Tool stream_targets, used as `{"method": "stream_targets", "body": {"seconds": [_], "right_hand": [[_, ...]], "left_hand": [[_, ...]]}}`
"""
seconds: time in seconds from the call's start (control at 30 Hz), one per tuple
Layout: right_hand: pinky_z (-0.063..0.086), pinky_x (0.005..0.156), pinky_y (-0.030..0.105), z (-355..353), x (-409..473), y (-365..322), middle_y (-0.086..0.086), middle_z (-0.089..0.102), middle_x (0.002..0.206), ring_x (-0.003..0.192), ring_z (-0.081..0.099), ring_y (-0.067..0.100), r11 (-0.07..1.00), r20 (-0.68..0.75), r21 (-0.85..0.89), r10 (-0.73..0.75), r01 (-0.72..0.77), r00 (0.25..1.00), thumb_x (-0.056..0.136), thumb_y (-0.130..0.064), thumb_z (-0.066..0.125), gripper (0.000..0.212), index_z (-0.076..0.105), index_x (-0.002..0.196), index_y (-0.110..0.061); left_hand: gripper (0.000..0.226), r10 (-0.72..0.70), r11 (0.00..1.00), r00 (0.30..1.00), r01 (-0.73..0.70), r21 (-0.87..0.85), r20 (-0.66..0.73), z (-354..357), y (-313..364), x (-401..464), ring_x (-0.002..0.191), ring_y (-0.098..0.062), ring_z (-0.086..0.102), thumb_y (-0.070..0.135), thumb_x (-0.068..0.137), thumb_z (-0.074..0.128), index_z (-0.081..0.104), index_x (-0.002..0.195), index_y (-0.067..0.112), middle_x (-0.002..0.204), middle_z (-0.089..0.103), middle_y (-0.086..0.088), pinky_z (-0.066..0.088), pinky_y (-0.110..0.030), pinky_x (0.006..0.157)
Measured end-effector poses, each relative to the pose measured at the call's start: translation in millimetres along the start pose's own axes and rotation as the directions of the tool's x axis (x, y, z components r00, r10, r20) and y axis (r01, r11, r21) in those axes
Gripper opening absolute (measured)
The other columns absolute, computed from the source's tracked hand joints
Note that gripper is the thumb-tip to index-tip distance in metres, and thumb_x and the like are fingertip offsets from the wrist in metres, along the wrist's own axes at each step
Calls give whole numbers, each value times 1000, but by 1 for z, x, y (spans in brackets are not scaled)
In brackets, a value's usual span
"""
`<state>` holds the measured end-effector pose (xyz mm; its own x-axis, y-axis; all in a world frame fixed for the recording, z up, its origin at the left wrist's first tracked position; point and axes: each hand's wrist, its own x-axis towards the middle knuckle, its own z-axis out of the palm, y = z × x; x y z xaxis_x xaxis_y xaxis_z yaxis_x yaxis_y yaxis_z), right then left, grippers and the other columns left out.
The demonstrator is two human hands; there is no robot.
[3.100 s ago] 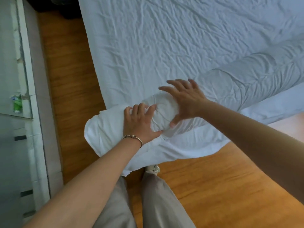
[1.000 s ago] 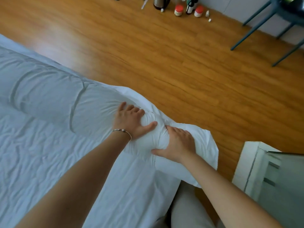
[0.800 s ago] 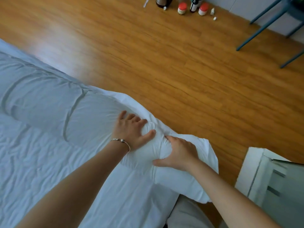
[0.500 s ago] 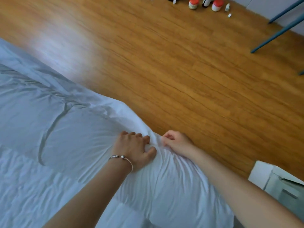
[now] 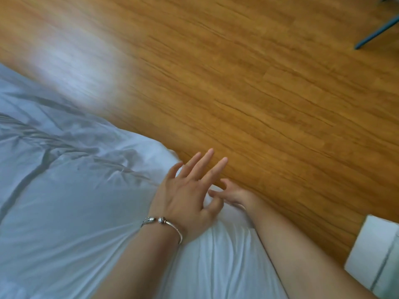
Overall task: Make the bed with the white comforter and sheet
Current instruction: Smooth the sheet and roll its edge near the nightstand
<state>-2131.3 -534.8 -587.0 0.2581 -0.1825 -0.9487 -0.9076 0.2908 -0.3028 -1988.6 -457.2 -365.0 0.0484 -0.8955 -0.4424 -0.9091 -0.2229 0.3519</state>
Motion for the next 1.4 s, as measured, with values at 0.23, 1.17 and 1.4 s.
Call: {"method": "stream_targets", "body": {"seconds": [0.23, 1.17, 1.4], "right_hand": [[36, 109, 44, -3, 47, 23, 8, 36, 154, 138, 38, 29, 993, -11, -64, 94, -94, 996, 83, -69, 55, 91, 29, 151, -14], [42, 88, 30, 1, 132, 41, -3, 56, 113, 101, 53, 16, 996, 28, -83, -21, 23, 999, 85, -42, 72, 42, 62, 121, -24], [41, 62, 16, -11, 126, 44, -3, 56, 81, 76, 51, 12, 977, -174, 120, -156, 178, 972, 76, -12, 82, 29, 70, 103, -9]], "left_hand": [[67, -79, 996, 991, 75, 41, 105, 26, -11, 39, 147, -5, -10, 54, 91, 20, -17, 146, 49, 158, -19, 16, 3, -31, 118], [41, -244, 969, 845, 193, 155, 476, 77, -30, 79, 123, -17, 45, 40, 98, 28, 46, 133, 29, 130, 57, 3, 31, -31, 100], [40, -250, 967, 849, 201, 153, 466, 79, -30, 79, 123, -18, 45, 41, 98, 28, 49, 130, 28, 129, 57, 3, 31, -30, 99]]}}
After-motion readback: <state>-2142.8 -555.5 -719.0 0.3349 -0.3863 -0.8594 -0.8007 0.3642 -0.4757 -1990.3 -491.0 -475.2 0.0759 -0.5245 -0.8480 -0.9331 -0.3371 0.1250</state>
